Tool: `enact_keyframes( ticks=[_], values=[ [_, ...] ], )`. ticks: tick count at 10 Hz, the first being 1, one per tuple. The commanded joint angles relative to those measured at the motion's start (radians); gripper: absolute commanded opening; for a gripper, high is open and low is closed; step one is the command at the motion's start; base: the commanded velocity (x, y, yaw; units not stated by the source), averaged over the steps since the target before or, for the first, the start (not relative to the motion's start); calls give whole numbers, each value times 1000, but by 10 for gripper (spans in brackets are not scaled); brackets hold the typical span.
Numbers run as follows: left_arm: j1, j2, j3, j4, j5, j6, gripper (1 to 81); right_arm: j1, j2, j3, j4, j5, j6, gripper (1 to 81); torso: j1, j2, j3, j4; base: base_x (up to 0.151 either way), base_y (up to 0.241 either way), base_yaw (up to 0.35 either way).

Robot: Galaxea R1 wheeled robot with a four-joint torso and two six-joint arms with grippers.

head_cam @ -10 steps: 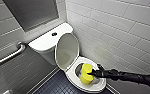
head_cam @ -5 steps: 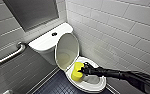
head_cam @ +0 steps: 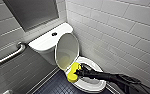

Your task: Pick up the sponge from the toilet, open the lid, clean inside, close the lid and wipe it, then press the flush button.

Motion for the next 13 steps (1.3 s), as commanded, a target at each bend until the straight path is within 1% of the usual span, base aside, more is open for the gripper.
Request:
enact_keyframes(
  ticks=[1, 3, 4, 6, 8, 13],
  values=[
    [33, -11, 23, -1, 94, 4, 811, 35, -68, 227, -121, -72, 8, 10, 0, 0, 0, 0, 0, 0, 0],
    [33, -13, 26, 2, 94, 4, 811, 1, -177, 343, -121, -76, 9, 10, 0, 0, 0, 0, 0, 0, 0],
    [33, -11, 26, 4, 94, 4, 811, -14, -249, 411, -121, -76, 9, 10, 0, 0, 0, 0, 0, 0, 0],
    [30, -10, 26, 6, 94, 4, 811, -19, -370, 529, -123, -118, 9, 10, 0, 0, 0, 0, 0, 0, 0],
    [30, -7, 27, 7, 94, 6, 811, -26, -492, 631, -123, -126, 9, 10, 0, 0, 0, 0, 0, 0, 0],
    [25, -5, 27, 7, 94, 6, 811, -115, -783, 766, -121, -106, 9, 10, 0, 0, 0, 0, 0, 0, 0]
  ],
)
